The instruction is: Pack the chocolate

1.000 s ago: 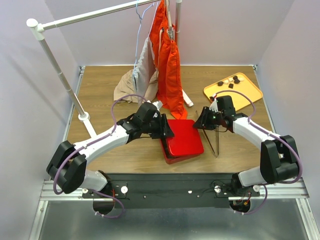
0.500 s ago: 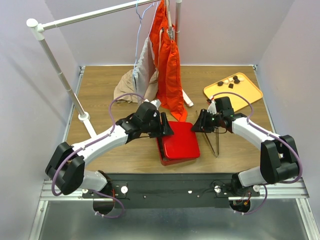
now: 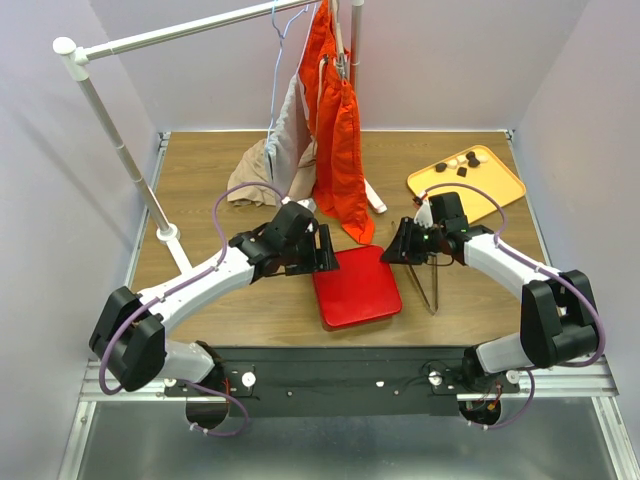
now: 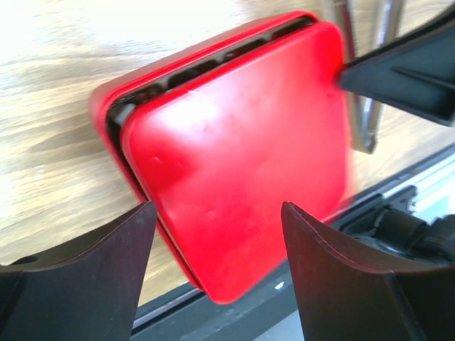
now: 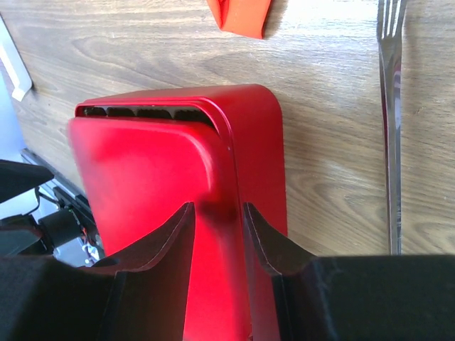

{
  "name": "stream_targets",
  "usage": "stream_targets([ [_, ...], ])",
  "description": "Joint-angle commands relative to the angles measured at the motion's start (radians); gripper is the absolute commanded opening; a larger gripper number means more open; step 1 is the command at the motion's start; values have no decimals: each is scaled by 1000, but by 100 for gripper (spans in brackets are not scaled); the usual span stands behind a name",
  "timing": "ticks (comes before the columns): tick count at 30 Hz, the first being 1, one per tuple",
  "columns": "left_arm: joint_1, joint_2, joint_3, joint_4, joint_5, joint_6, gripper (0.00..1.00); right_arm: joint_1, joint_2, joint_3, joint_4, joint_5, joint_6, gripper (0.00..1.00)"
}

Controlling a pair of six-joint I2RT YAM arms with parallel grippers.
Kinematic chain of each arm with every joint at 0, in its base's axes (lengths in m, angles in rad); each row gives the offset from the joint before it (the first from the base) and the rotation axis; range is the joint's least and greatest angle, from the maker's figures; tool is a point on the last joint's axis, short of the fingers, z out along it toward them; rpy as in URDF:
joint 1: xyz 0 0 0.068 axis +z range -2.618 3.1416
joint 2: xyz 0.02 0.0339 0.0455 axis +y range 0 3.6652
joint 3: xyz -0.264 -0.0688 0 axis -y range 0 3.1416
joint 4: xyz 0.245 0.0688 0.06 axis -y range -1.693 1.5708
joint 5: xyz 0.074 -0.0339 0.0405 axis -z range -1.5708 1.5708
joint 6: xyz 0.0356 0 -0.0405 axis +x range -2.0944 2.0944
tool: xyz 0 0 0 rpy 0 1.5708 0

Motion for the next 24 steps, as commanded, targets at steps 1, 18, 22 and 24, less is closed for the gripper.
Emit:
stream_targets([
  [1,-5,-26,-1,-72,-100,17,81,10,-3,24,-21,-32,2,41],
  [18,15,-40,-139,116,-46,25,90,12,-98,-29,-59,4,-9,66],
  [22,24,-36,-146,133,-42,33,90,11,-162,-30,-111,34,-24,67],
  [24,33,-34,-154,142,-42,37,90,12,-185,-47,-143,39,-44,69],
])
